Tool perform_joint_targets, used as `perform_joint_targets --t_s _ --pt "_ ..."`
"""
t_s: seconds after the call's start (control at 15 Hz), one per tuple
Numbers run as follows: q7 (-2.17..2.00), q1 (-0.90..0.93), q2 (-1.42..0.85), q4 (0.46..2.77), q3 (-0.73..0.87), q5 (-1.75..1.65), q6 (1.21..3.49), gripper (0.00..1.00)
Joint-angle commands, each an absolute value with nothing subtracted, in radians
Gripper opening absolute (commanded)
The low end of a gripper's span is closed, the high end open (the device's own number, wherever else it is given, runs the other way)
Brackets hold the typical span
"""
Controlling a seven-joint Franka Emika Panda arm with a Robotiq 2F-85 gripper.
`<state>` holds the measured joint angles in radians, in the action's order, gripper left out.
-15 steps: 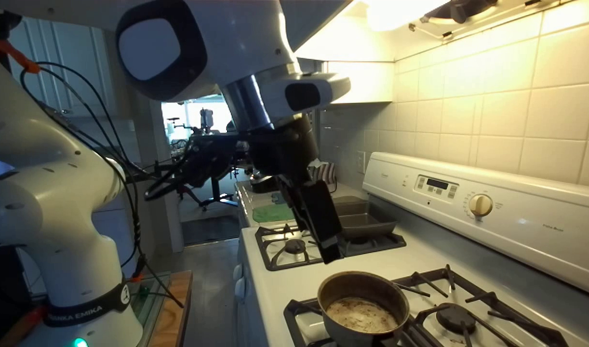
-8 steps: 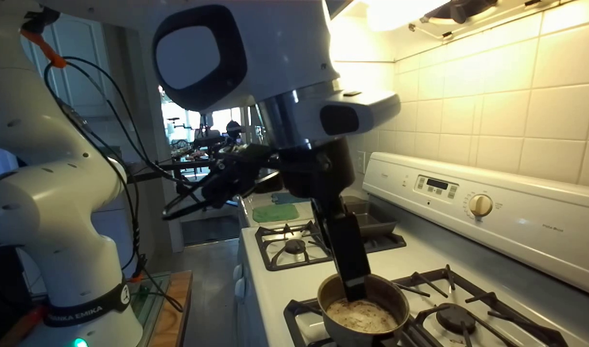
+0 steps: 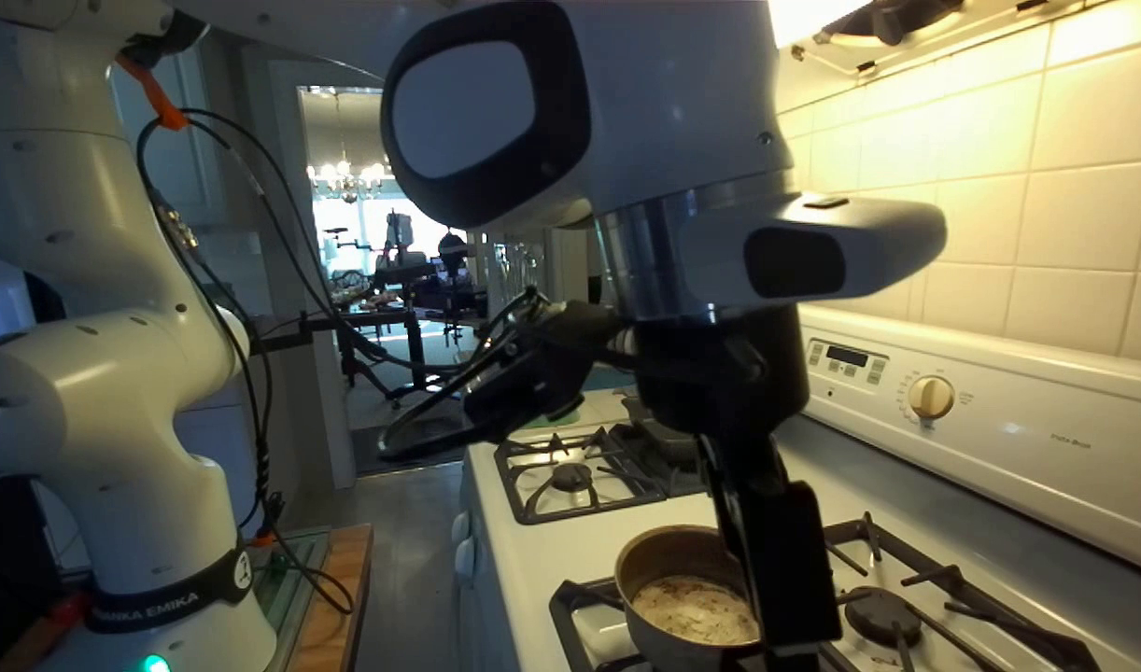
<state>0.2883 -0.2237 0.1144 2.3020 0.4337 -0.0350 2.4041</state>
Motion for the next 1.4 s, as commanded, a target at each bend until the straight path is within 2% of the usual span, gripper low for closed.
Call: perform_joint_targets --t_s 0.0,0.33,0.8,1.33 --pt "0.284 -0.261 0.1 2.289 0.399 -0.031 2.405 1.0" --pt "0.275 -0.265 0.086 2.272 0.396 -0.032 2.405 1.0" --pt "0.098 -0.283 -0.072 2.191 0.369 -0.015 2.522 1.0" --pt "0.068 -0.313 -0.257 2.033 0.345 -0.003 2.522 1.0"
